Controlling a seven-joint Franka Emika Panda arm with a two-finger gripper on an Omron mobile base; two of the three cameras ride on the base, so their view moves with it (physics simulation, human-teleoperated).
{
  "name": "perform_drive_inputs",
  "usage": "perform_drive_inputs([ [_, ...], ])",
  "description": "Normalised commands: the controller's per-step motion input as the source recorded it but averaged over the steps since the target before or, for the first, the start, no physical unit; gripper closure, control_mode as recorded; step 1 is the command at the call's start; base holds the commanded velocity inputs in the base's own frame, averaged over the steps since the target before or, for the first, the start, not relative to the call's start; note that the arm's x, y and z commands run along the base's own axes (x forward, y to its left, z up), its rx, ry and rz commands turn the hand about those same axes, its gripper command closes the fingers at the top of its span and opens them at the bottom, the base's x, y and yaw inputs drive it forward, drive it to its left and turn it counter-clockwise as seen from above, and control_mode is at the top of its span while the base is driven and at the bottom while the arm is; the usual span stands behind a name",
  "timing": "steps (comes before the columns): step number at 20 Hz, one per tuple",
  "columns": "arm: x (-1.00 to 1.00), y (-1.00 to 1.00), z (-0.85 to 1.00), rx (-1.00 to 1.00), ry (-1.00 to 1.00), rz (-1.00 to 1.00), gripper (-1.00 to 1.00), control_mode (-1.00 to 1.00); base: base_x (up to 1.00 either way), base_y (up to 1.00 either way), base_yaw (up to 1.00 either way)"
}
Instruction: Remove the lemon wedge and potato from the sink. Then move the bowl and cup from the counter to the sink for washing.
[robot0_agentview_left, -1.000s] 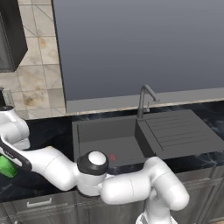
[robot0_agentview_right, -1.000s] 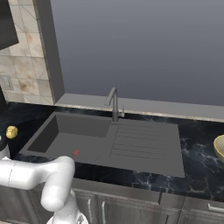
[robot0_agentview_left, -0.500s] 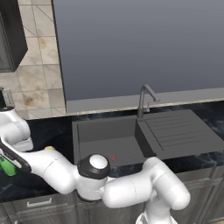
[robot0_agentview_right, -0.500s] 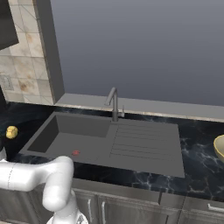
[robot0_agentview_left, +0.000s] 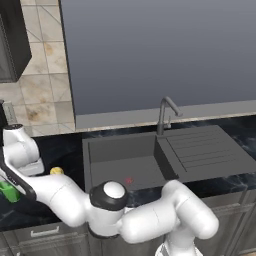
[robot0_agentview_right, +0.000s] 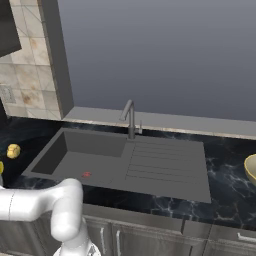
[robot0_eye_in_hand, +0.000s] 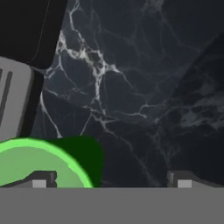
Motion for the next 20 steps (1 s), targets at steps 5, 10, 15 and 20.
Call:
perform_drive_inputs([
  [5, -0.01, -0.13, -0.18, -0.01, 0.00, -0.06, -1.00, -1.00, 0.00, 0.00, 0.00],
  [10, 0.00, -0.02, -0.13, 0.00, 0.00, -0.05, -1.00, -1.00, 0.00, 0.00, 0.00],
  [15, 0.00, 0.00, -0.09, 0.00, 0.00, -0.06, 1.00, -1.00, 0.00, 0.00, 0.00],
  [20, 0.00, 0.00, -0.01, 0.00, 0.05, -0.09, 1.00, -1.00, 0.00, 0.00, 0.00],
])
